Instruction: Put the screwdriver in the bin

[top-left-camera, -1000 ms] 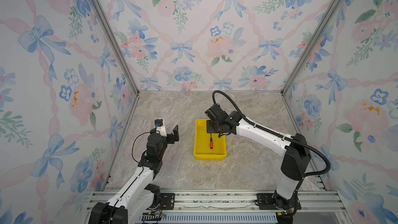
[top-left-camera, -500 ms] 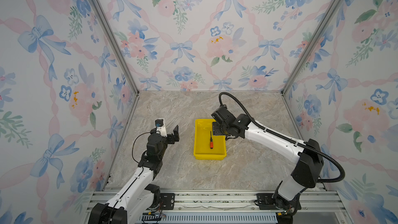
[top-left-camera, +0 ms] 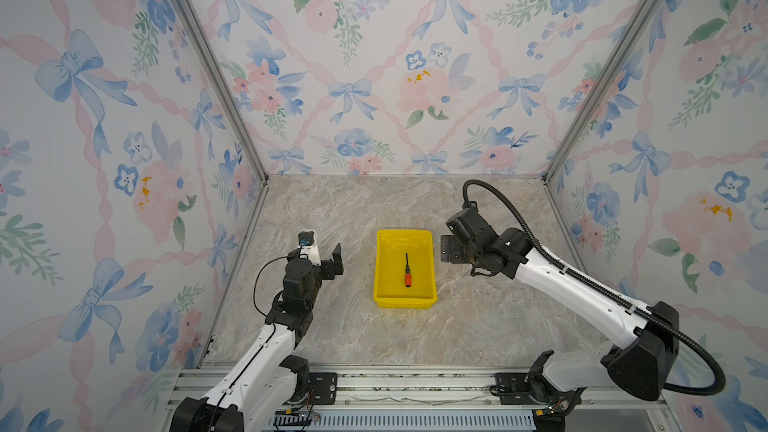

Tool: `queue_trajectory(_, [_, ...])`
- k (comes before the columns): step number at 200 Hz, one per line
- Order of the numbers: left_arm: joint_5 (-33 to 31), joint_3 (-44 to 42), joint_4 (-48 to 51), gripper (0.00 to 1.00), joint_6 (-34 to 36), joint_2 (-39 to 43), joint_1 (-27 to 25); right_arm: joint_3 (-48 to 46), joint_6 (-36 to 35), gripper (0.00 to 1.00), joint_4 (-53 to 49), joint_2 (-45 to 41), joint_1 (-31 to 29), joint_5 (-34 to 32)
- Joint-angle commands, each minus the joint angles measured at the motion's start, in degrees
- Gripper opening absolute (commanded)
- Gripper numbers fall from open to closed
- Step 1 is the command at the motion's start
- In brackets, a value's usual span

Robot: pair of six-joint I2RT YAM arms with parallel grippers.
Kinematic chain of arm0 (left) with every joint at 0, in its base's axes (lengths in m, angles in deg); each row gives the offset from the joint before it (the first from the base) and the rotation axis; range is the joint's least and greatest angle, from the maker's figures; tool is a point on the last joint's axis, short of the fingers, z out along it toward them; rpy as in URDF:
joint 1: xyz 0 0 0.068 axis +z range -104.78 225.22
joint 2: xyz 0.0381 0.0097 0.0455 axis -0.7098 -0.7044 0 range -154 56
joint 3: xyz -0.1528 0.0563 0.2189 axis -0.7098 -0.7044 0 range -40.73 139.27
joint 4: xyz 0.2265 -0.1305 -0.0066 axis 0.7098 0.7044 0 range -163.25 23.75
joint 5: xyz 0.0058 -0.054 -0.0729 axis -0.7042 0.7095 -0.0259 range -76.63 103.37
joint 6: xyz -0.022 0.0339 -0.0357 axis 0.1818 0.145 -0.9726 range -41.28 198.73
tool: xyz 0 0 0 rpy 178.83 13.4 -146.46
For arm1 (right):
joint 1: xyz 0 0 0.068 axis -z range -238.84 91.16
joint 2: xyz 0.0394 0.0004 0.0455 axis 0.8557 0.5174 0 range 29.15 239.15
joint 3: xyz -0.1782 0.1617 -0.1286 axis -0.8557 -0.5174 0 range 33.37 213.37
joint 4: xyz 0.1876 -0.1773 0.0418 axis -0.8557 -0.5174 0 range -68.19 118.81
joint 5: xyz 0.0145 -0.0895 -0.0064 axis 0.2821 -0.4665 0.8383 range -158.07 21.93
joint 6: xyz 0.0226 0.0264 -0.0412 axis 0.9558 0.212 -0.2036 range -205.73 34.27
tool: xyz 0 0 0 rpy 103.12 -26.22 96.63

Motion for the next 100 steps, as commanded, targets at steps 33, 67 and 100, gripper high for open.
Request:
queue_trajectory(33, [-3.73,0.92,0.86,0.98,-1.24,-0.59,0.37,-11.15,-4.74,0.97,4.06,-15.87,9.87,-5.85])
queue_trajectory(67, [-6.46,0.27,0.92,0.98,-2.4,0.8,0.58,-17.16,-8.56,0.97,4.17,-25.64,17.81,-10.77])
queue_trajectory(100, [-6.7,-1.36,0.95,0.98,-2.31,3.23,0.65,-22.03,-10.42,0.97,3.13,-32.44,27.47,-11.34])
